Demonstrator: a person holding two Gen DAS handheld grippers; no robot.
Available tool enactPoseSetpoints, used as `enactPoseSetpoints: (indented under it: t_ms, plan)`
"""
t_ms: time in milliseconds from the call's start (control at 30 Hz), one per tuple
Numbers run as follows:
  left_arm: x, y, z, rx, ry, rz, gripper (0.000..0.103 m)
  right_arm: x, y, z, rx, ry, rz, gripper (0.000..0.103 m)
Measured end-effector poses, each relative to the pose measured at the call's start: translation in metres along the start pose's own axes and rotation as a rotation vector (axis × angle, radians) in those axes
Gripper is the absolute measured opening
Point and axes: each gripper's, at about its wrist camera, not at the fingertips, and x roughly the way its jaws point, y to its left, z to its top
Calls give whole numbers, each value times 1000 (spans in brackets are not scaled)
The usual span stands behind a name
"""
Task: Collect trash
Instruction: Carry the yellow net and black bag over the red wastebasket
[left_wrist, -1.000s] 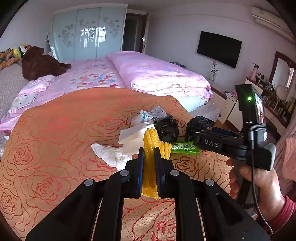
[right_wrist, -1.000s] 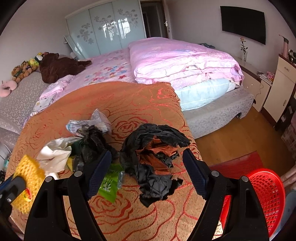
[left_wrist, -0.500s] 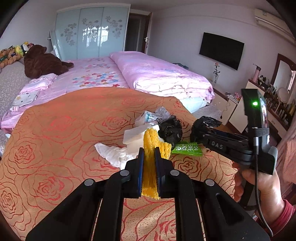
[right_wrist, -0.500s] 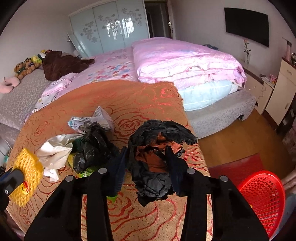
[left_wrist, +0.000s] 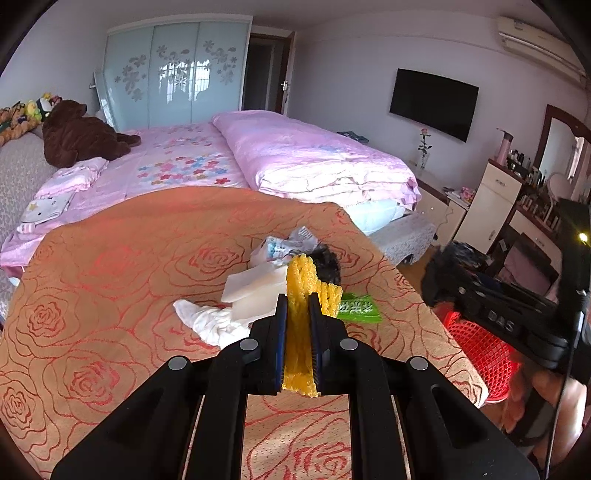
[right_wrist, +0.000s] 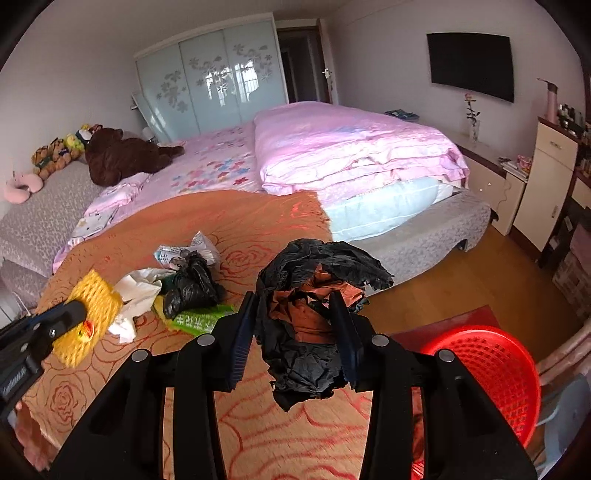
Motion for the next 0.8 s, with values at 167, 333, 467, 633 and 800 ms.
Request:
enactPoseSetpoints:
  t_ms: [167,333,467,633,800]
  plan:
    - [-2,-10,4,12,-10,-17,10,-25,-11,-5,14,-30,-20,39]
    - [-2,-28,7,40,-18,-40,10,-50,-22,-6,9,-71,-61,39]
    - [0,-45,9,71,-23,-61,10,-68,-31,-7,11,-105,-91,39]
    - [4,-65,13,95,-21,-99,10,-85,-45,-10,8,-140,-148,39]
    - [8,-89,14,121,-17,-136,10,-95,-63,-15,27,-152,-188,39]
